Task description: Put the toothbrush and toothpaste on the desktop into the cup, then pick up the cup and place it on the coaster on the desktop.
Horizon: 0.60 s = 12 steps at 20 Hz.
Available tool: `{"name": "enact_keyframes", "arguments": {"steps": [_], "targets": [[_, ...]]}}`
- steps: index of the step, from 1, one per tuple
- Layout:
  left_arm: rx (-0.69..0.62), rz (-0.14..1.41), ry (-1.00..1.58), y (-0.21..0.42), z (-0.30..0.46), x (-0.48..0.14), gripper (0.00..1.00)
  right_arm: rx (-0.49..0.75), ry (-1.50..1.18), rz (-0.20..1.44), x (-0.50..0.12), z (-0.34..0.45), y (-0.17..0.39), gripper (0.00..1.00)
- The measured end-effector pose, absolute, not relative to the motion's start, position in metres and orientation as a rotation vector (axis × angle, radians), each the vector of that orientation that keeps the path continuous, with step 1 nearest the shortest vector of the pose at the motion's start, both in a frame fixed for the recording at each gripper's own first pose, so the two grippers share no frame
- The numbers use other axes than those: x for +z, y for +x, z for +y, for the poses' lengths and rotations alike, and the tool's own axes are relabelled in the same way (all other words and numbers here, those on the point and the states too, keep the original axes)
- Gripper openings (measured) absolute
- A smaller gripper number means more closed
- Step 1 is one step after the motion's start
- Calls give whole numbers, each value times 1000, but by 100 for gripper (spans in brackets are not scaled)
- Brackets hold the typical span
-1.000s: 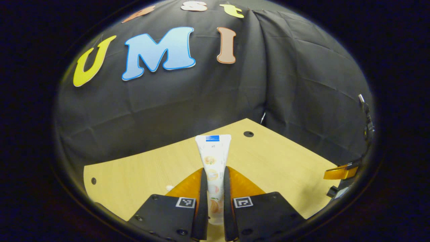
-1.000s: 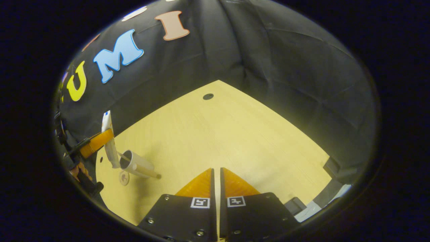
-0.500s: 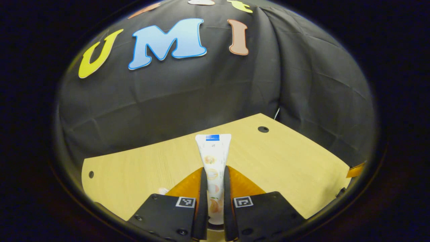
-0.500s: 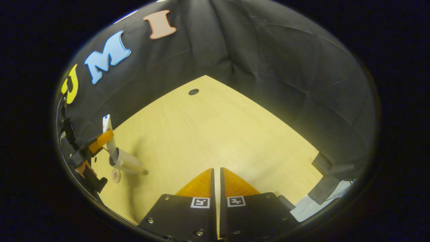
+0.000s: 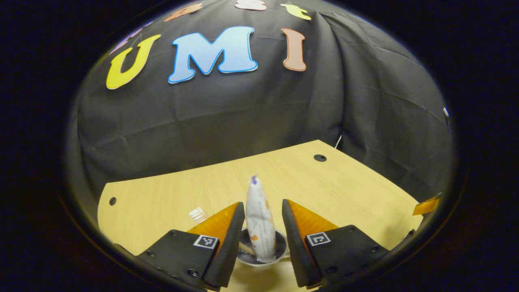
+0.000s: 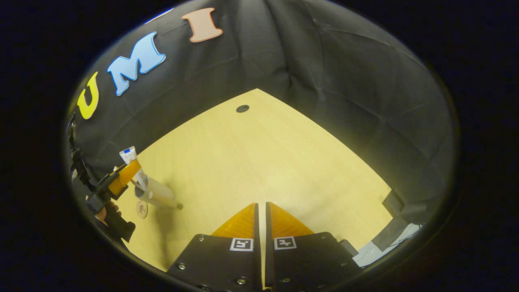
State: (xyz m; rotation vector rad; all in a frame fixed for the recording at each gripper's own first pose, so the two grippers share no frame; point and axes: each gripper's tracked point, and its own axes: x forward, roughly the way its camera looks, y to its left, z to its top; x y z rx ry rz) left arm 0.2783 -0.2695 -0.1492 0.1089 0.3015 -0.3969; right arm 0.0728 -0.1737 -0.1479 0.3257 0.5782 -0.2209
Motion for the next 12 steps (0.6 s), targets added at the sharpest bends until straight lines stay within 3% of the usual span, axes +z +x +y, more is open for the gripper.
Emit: {"name": "enact_keyframes", "arguments": {"steps": [7,8,9,12], "targets": [[-383,264,54,227,-250,-127,64,-102,245,582,-138,-128,89,4],[-380,262,50,218,-243,-125,60,-80,231,584,-136,-121,91,4],[-375,265,48,209,-236,-125,65,-56,219,586,-134,-114,93,4],[-352,285,63,185,-209,-133,65,13,183,601,-133,-93,100,5]]}}
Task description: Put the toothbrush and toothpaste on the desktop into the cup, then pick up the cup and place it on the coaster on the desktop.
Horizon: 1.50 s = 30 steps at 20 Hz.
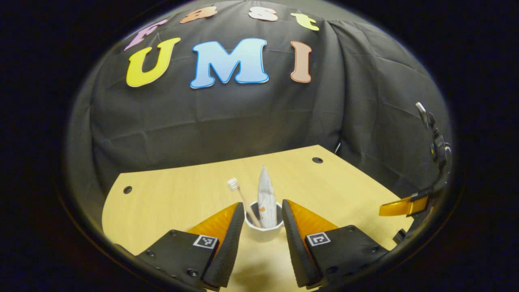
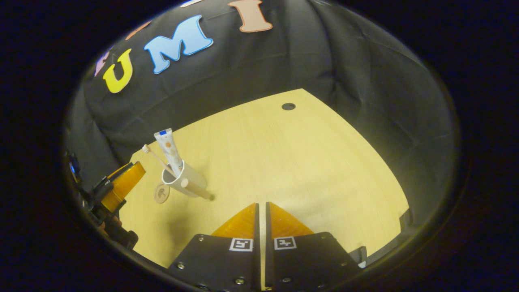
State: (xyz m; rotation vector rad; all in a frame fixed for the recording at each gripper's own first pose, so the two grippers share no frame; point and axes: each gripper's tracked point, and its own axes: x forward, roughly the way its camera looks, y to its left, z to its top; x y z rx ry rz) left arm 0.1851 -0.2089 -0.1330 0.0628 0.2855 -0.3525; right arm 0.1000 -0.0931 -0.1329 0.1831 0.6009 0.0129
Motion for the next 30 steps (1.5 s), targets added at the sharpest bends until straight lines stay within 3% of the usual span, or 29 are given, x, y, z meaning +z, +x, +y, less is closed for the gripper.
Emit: {"name": "enact_keyframes", "arguments": {"steps": [7,9,11,13,15,16,17,18,30], "targets": [[-245,379,64,137,-126,-171,69,158,98,655,-131,-43,120,8],[-213,412,66,125,-105,-181,73,198,64,690,-136,-28,125,27],[-187,434,64,113,-84,-188,75,234,11,713,-137,-16,130,30],[-158,454,61,103,-64,-194,76,273,-60,741,-139,-3,136,41],[-124,472,56,93,-45,-199,90,299,-167,768,-139,2,143,47],[-108,480,51,88,-35,-201,90,317,-223,785,-140,6,146,47],[-92,488,45,83,-26,-202,91,333,-278,802,-143,10,150,41],[-73,496,39,79,-17,-206,91,347,-328,817,-144,14,154,47],[198,576,-35,16,81,-233,94,463,-642,978,-180,45,198,46]]}}
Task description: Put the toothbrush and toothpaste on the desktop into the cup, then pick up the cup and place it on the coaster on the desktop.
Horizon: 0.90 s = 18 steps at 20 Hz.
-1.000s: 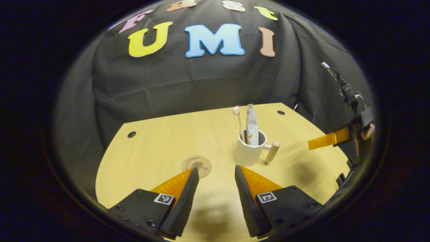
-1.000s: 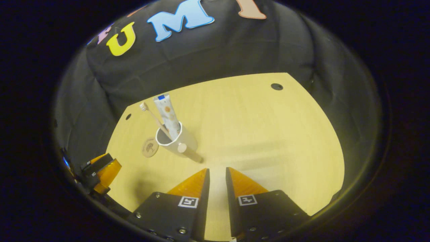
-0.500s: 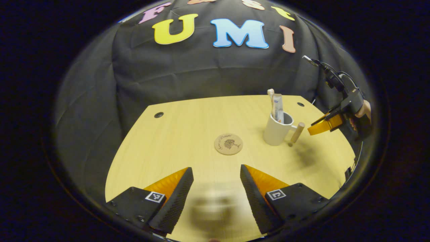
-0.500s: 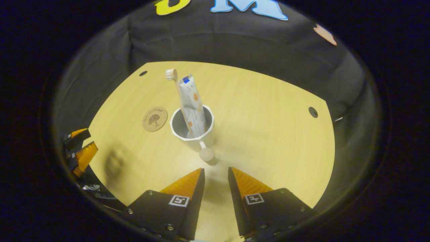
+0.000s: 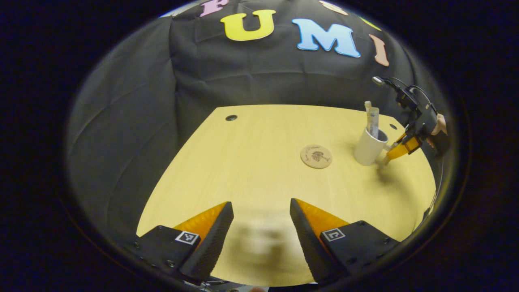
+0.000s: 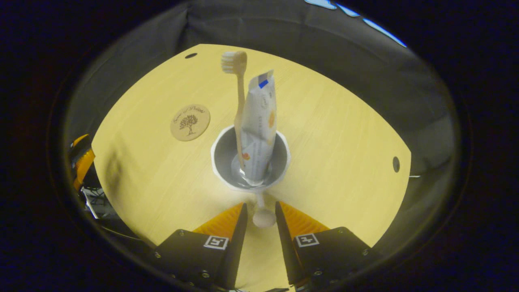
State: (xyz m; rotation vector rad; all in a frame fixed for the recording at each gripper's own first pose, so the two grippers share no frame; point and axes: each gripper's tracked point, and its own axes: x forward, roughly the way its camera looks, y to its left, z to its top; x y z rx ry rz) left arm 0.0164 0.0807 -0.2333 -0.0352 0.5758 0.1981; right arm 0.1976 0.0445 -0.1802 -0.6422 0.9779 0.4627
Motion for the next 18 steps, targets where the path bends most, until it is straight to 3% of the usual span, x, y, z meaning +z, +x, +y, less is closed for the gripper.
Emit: {"name": "enact_keyframes", "arguments": {"steps": [8,9,10,12,18], "targets": [[300,608,-60,0,106,-239,94,476,-641,1024,-192,49,210,46],[299,609,-57,1,105,-239,94,477,-628,1030,-193,48,210,34],[295,610,-53,1,104,-238,95,487,-615,1039,-198,49,209,29],[279,609,-48,3,102,-236,94,488,-604,1034,-195,49,209,24],[247,605,-19,7,95,-232,94,504,-533,980,-194,61,208,24]]}}
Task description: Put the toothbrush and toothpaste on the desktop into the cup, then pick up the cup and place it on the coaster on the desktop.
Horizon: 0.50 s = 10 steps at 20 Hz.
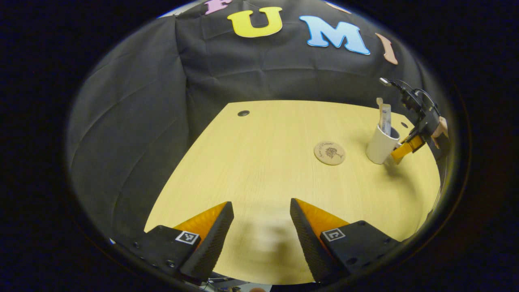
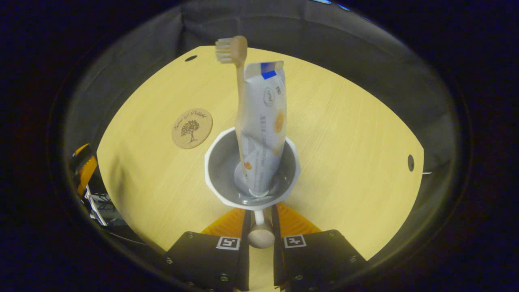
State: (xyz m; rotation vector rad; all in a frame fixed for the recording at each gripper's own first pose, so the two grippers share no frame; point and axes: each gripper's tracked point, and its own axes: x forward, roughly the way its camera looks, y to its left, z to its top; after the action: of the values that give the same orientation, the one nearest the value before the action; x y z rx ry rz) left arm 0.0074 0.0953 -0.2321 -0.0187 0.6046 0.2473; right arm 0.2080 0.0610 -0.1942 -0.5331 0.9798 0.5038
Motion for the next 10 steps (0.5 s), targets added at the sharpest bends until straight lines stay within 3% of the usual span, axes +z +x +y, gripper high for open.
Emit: {"name": "enact_keyframes", "arguments": {"steps": [1,10], "targets": [[246,608,-20,8,95,-232,94,496,-522,984,-194,61,206,19],[270,617,-33,4,99,-234,96,486,-445,922,-194,74,205,16]]}}
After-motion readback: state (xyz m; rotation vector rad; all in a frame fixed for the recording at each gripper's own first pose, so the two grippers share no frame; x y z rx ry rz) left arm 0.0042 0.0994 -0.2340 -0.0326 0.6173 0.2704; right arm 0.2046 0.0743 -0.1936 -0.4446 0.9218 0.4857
